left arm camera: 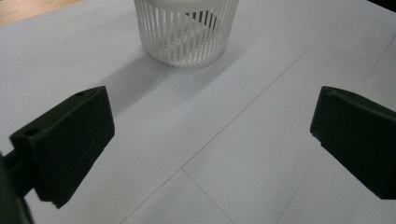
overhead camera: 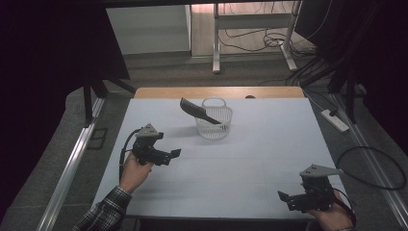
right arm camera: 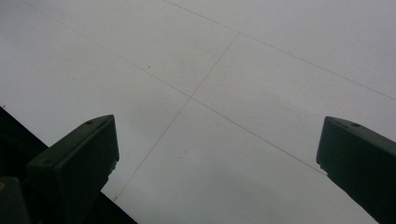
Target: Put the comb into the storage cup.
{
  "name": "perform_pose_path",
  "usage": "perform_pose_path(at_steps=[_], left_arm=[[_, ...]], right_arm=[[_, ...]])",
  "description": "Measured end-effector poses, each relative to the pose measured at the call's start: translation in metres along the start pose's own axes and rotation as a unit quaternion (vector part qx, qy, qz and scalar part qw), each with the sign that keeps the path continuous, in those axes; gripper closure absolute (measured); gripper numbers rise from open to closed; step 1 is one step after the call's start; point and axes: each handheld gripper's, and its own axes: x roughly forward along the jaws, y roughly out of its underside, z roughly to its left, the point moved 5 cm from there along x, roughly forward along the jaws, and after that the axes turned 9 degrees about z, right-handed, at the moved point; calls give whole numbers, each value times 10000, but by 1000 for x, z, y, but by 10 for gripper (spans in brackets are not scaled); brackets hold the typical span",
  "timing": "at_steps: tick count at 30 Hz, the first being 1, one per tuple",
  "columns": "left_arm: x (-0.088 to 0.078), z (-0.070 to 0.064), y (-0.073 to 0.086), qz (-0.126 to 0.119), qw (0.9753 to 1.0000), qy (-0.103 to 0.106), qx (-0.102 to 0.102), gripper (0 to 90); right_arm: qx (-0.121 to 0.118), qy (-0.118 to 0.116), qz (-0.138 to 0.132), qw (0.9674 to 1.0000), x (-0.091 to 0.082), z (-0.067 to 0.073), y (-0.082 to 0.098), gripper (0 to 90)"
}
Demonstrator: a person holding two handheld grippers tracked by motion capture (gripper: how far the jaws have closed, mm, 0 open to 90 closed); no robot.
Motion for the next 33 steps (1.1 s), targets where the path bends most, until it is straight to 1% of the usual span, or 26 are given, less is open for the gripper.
perform_pose_path(at_steps=[8, 13, 21, 33], left_arm=[[-6, -2, 5, -32, 10000, 21, -34, 0], [-12, -1, 12, -72, 9999, 49, -127, 0], [-21, -1, 20, -123, 9997, 29, -200, 0], [-27, -3, 29, -101, 9997, 3, -229, 0]], right_arm=[[-13, 27, -29, 10000, 0, 0, 0, 0], [-11, 33, -21, 10000, 0, 0, 0, 0], [-21, 42, -5, 10000, 0, 0, 0, 0], [-30, 50, 2, 10000, 0, 1, 0, 0]])
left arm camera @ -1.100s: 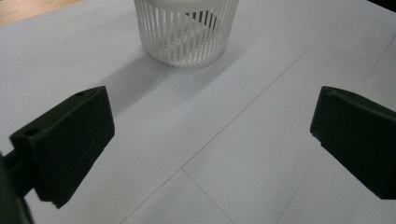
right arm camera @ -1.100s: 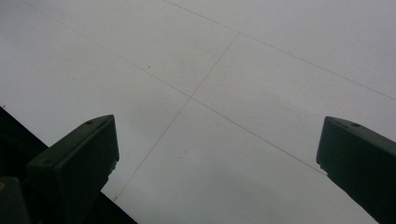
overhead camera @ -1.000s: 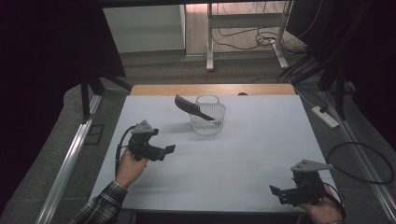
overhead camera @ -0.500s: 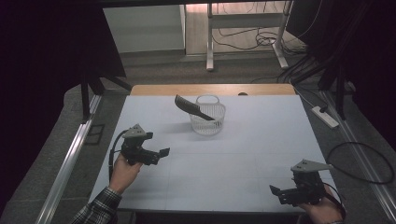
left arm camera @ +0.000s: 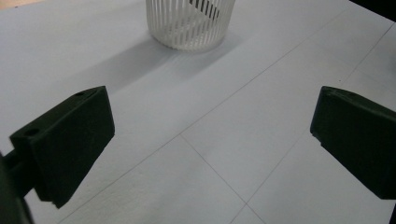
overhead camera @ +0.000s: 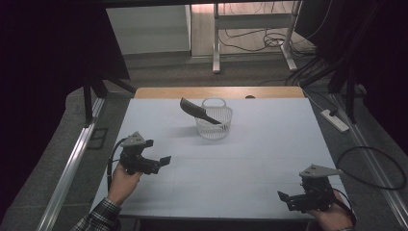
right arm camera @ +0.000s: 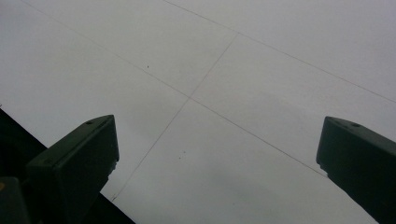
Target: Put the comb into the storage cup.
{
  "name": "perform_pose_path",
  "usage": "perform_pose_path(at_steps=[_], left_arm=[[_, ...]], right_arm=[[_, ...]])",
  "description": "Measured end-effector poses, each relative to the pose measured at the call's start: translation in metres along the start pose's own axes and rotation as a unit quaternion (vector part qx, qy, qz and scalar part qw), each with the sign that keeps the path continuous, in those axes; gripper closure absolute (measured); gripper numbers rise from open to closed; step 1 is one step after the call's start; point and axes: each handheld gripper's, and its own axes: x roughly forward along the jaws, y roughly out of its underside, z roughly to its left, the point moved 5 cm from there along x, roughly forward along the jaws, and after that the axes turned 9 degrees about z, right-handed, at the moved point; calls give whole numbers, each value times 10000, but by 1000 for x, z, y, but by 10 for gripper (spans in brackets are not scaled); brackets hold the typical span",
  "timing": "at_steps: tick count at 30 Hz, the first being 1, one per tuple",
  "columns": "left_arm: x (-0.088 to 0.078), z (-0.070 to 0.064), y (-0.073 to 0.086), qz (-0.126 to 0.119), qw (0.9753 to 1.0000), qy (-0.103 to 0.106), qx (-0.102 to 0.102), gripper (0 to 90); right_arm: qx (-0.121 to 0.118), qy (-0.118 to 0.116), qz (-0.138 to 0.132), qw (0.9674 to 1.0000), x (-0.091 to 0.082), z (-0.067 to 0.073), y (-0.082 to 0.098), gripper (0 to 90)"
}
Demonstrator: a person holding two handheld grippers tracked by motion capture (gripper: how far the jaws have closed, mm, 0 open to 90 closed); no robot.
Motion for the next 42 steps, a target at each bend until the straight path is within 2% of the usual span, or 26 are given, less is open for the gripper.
perform_pose_path(at_steps=[16, 42], left_arm=[[-9, -1, 13, 41, 9999, 9, -105, 0], [-30, -2, 39, -23, 9995, -47, -312, 0]], right_arm=[[-4, 6, 8, 10000, 0, 0, 0, 0], [-3, 20, 17, 10000, 0, 0, 0, 0]])
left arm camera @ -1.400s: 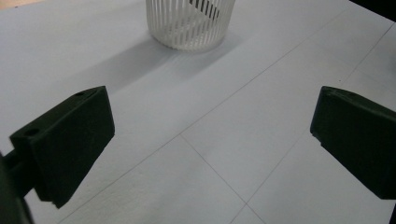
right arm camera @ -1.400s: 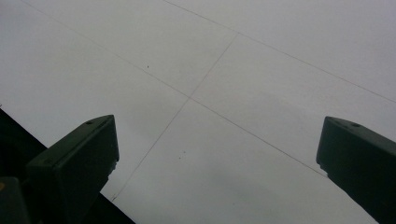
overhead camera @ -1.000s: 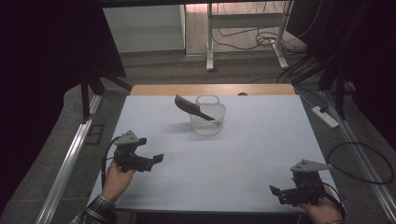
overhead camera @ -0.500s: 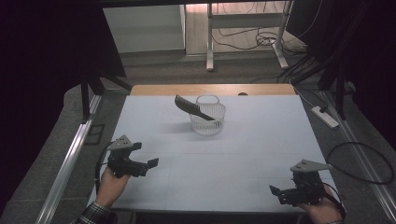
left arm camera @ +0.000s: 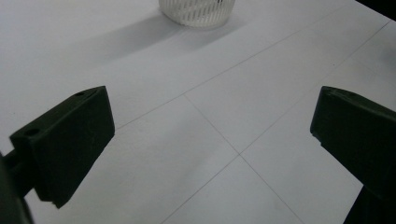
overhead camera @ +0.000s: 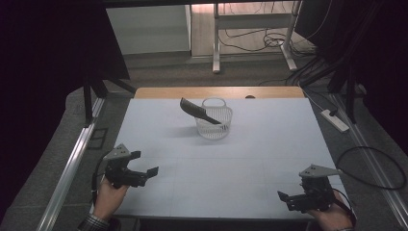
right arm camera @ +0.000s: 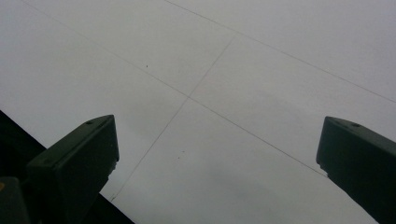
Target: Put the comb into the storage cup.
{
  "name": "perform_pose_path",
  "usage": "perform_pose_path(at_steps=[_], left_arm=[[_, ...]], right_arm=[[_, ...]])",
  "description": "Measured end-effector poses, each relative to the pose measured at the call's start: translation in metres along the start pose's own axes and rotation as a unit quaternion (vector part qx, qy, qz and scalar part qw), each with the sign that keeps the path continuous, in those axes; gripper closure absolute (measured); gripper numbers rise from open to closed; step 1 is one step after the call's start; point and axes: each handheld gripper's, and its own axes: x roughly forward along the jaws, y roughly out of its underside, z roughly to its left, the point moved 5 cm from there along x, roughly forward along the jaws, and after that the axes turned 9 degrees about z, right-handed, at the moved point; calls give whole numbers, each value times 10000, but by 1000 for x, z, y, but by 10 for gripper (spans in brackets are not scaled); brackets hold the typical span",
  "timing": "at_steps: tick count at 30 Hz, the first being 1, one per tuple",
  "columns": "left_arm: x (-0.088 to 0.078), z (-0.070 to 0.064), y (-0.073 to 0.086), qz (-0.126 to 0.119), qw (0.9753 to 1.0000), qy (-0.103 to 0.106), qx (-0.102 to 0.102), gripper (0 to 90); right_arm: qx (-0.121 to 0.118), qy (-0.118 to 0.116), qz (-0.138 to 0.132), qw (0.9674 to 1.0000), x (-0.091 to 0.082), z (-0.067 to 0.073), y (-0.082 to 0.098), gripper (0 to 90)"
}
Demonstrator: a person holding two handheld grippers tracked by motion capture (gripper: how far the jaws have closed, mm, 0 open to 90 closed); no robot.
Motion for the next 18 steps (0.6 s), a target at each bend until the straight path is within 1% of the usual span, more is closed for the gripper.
perform_pose_path(at_steps=[7, 16, 18], left_arm=[[-6, 0, 8, -9, 10000, -32, -65, 0], [-11, 0, 18, 53, 9998, -172, -114, 0], [-12, 0, 18, 60, 9998, -165, -126, 0]], right_arm=[[-2, 11, 0, 10000, 0, 0, 0, 0], [-12, 22, -8, 10000, 0, 0, 0, 0], [-16, 23, -10, 10000, 0, 0, 0, 0]])
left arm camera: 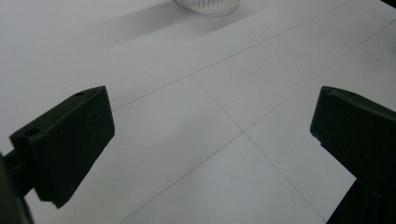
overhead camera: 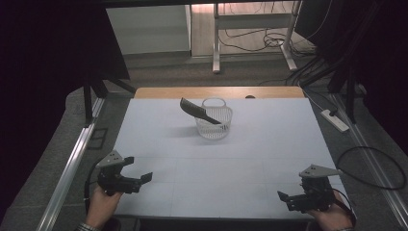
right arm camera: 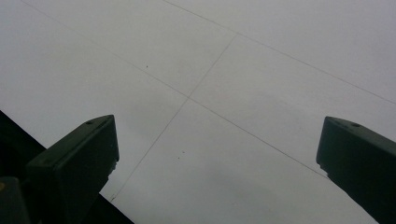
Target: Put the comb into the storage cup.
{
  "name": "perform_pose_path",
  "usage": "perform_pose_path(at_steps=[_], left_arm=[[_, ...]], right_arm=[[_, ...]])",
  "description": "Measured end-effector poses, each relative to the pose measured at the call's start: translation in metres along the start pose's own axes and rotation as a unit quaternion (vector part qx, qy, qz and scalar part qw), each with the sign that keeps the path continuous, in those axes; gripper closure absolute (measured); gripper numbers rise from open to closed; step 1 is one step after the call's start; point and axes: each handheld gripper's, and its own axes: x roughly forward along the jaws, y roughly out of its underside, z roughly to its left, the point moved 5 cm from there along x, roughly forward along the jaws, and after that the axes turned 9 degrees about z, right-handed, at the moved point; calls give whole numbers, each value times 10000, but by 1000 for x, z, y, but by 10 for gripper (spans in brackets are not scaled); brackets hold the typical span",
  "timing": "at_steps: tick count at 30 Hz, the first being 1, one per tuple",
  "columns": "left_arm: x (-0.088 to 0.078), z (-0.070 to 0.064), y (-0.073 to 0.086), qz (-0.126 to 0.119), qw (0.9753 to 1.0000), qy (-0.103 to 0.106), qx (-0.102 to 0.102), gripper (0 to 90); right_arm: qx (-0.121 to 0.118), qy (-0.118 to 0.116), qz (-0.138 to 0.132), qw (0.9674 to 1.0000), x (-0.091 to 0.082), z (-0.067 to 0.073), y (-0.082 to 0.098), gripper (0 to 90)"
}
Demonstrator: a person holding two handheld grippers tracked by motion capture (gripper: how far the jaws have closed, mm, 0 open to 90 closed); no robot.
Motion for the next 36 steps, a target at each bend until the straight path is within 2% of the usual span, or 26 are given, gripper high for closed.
perform_pose_path(at_steps=[10, 22, 36], left_arm=[[-5, 1, 8, 35, 9999, -115, -49, 0], [-10, 0, 15, 37, 9998, -136, -138, 0], [-12, -1, 23, 220, 9993, -288, -60, 0]], right_arm=[[-8, 4, 2, 10000, 0, 0, 0, 0], [-7, 7, 14, 10000, 0, 0, 0, 0], [4, 4, 11, 10000, 0, 0, 0, 0]])
